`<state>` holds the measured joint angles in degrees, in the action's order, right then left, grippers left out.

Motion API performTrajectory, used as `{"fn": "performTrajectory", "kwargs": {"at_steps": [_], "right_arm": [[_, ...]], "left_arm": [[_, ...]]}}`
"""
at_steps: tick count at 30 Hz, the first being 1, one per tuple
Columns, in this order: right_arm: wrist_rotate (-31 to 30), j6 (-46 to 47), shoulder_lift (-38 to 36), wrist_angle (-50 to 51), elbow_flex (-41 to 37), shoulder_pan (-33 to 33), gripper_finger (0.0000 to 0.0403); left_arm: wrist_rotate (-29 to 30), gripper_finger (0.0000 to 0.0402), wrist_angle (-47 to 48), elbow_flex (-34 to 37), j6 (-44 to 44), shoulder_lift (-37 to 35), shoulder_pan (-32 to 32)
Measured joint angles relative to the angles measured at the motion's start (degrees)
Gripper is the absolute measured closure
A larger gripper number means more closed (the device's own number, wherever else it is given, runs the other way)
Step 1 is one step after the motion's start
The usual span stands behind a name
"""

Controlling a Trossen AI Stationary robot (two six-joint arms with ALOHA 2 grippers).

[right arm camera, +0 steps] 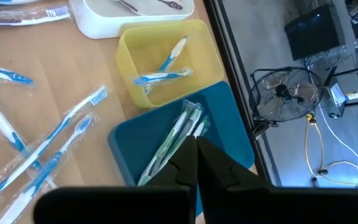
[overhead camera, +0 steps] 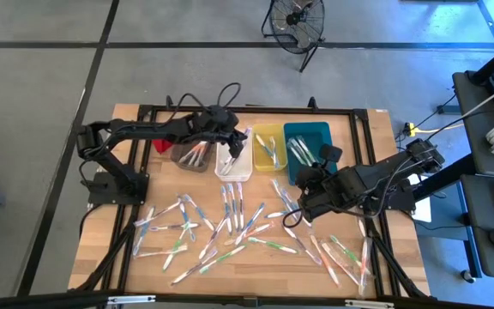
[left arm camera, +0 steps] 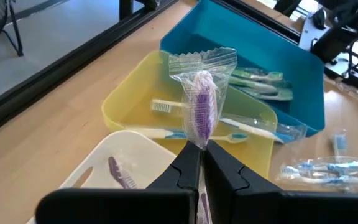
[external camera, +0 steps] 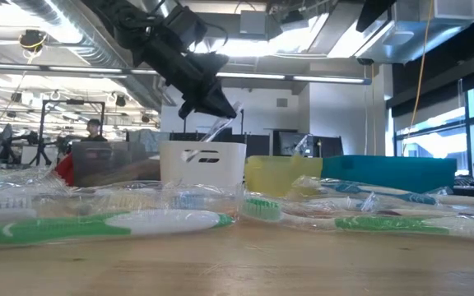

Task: Pick & Place Toothbrushes
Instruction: Put the purple toothbrush into the white bin

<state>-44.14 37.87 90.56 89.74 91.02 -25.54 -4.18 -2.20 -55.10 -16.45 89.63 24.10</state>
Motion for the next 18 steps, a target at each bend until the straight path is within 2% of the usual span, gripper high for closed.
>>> {"fn": "performTrajectory", "kwargs": {"at_steps": [8, 18], "right_arm": [[0.15, -0.01, 0.00, -0.30, 0.00, 0.00, 0.0400], [1.76, 0.04, 0.02, -0.62, 0.00, 0.00, 0.0400]], "left_arm": [[0.18, 0.0398, -0.58, 0.53, -0.37, 0.18, 0.50], [-1.46, 0.0398, -2.21, 0.53, -1.90, 5.90, 0.53]]}}
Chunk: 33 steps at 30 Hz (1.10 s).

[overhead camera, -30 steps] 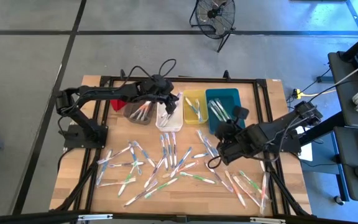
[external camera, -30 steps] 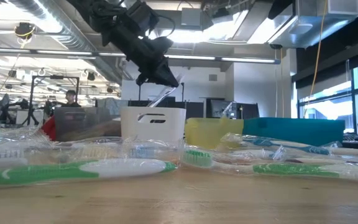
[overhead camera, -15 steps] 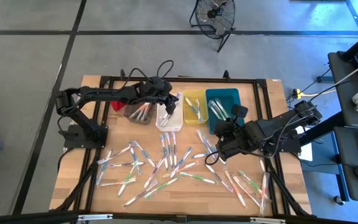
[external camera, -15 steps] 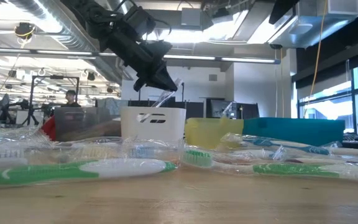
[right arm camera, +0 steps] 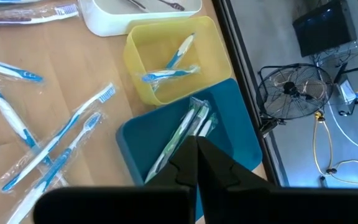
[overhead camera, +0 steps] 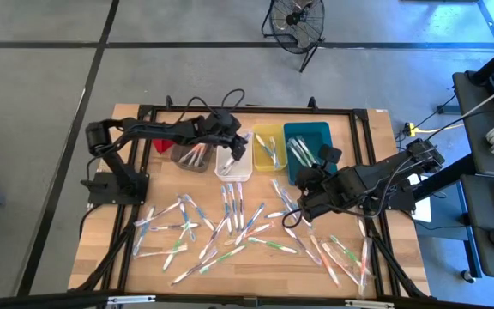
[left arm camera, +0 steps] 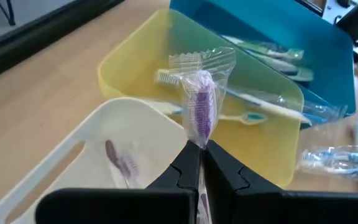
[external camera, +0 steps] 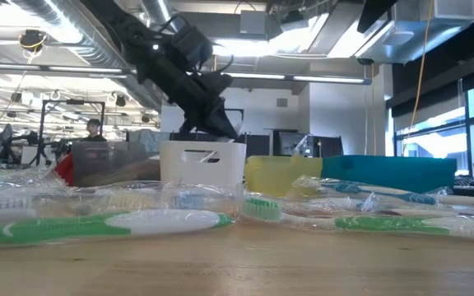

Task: Pick & Place Toothbrushes
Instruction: Put the purple toothbrush into the white bin, then put the blue toothbrush into the yellow bin

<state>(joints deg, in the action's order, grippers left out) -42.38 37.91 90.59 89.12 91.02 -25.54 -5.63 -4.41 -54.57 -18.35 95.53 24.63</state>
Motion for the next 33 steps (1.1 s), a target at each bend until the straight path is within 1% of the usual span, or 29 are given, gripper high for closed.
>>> {"fn": "performTrajectory", "kwargs": {"at_steps": [3, 6, 11, 17, 20, 26, 31, 33], "right_arm": [[0.03, 0.22, 0.00, 0.00, 0.00, 0.00, 0.0399], [0.02, 0.24, 0.00, 0.00, 0.00, 0.00, 0.0393], [-0.01, 0.39, 0.00, -0.36, 0.00, 0.00, 0.0377], [0.86, 0.46, 0.02, -0.73, 0.00, 0.00, 0.0357], [2.07, 0.42, 0.04, -1.27, 0.00, 0.00, 0.0343], [3.40, 0.22, 0.04, -2.12, 0.00, 0.00, 0.0302], [6.21, 0.15, 0.04, -2.47, 0.00, 0.00, 0.0265], [8.46, -0.82, 0.04, -2.59, 0.00, 0.17, 0.0253]], "left_arm": [[-1.25, 0.0397, -1.02, 0.00, -0.33, 0.43, 0.08], [-3.11, 0.0391, -0.58, 0.00, -2.50, 0.61, 0.27], [-2.93, 0.0373, 1.45, 0.00, -5.00, 0.61, 0.32], [-2.90, 0.0348, 2.44, 0.00, -5.30, 0.61, 0.29], [-2.88, 0.0331, 2.63, 0.00, -6.43, 0.61, 0.32], [-2.58, 0.0287, 2.99, 0.00, -5.51, 0.61, 0.27], [-2.53, 0.0251, 3.31, 0.00, -5.83, 0.01, 0.41], [-2.71, 0.0242, 2.72, -0.13, -5.16, -0.85, 0.60]]}}
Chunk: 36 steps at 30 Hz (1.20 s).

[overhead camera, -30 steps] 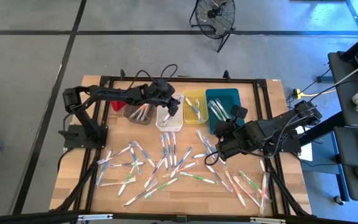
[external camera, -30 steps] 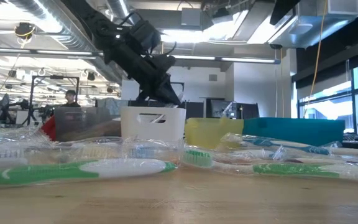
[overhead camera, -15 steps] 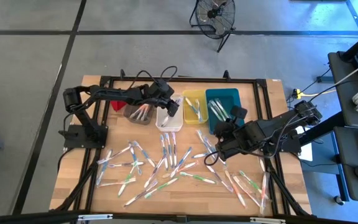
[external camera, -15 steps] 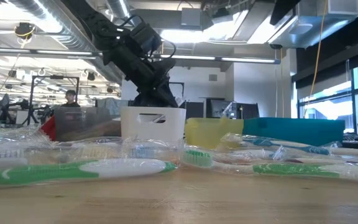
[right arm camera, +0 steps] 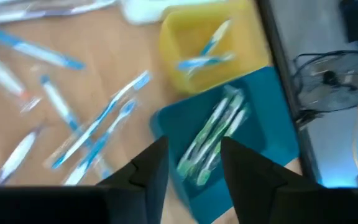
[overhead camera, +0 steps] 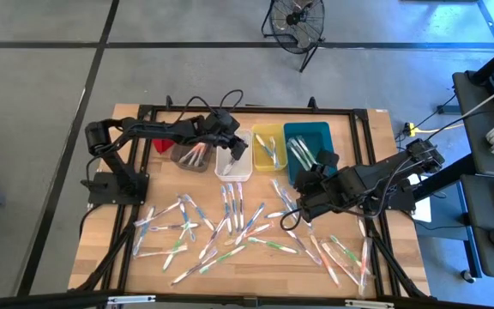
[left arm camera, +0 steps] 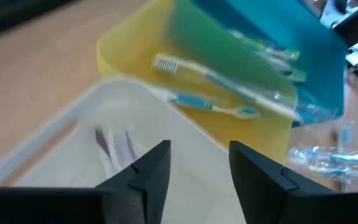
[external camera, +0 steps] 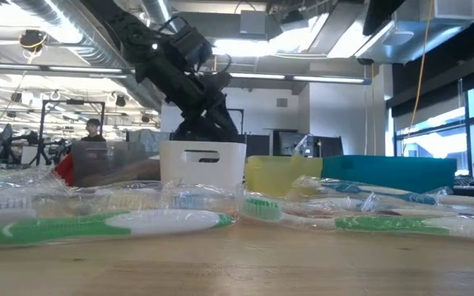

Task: Pick & Place Toothbrushes
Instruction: Put the blue toothbrush into the yellow bin

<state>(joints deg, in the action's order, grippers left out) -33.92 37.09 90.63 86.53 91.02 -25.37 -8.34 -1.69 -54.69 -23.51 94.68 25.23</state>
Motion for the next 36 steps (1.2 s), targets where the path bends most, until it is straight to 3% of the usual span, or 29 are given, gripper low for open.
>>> {"fn": "performTrajectory", "kwargs": {"at_steps": [6, 18, 24, 36], "right_arm": [[13.07, -1.54, 0.00, -2.53, 0.00, 2.92, 0.0239], [30.77, -4.65, 0.22, -4.07, -1.11, 6.19, 0.0267], [33.47, -3.23, 0.22, -5.00, -6.64, 6.18, 0.0253], [34.13, -4.40, 0.22, -24.91, -19.53, 8.38, 0.0213]], "left_arm": [[-0.19, 0.0232, 0.13, -1.24, 0.16, -6.44, -0.17], [3.84, 0.0237, 0.51, -1.40, 5.35, -23.48, -4.41], [7.92, 0.0237, 2.05, -1.40, 8.30, -25.80, -7.19], [8.83, 0.0238, 4.02, -1.40, 8.67, -25.32, -8.79]]}}
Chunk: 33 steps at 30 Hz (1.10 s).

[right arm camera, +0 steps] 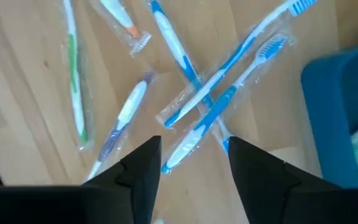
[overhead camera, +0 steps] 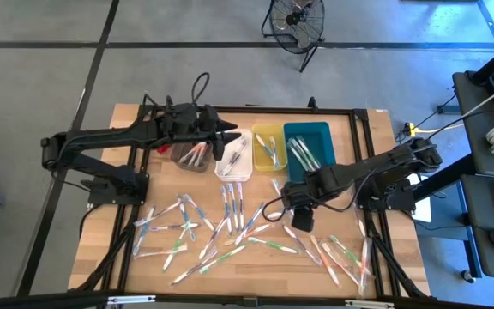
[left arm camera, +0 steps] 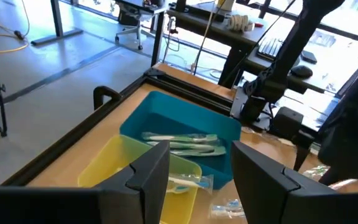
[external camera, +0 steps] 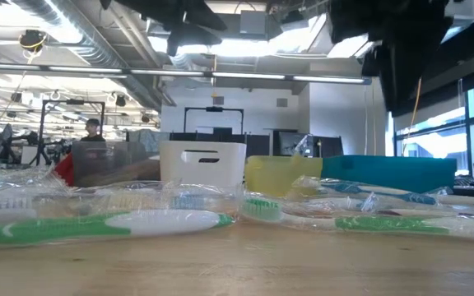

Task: Pick & Place Toothbrushes
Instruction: Put the blue toothbrush into the yellow bin

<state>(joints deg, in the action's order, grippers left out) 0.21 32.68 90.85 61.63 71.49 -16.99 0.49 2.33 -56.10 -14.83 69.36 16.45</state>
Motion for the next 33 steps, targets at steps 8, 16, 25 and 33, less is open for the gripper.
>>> {"fn": "performTrajectory", "kwargs": {"at_steps": [8, 16, 25, 33], "right_arm": [[3.68, 6.84, 0.00, -4.49, -9.71, 0.39, 0.0219], [11.05, 11.87, 0.00, -12.55, -14.60, 0.27, 0.0241], [8.61, 13.71, 0.00, -12.92, -14.61, -0.06, 0.0231], [7.93, 15.98, 0.00, -12.77, -14.61, -1.26, 0.0217]], "left_arm": [[-0.02, 0.0236, 2.45, 0.00, -0.30, 0.00, 0.02], [-0.01, 0.0239, 2.66, 0.00, 1.06, 0.00, 0.04], [-0.02, 0.0236, 4.49, 0.00, 2.03, 0.00, 0.02], [-0.04, 0.0239, 4.97, 0.00, 2.12, 0.00, 0.02]]}}
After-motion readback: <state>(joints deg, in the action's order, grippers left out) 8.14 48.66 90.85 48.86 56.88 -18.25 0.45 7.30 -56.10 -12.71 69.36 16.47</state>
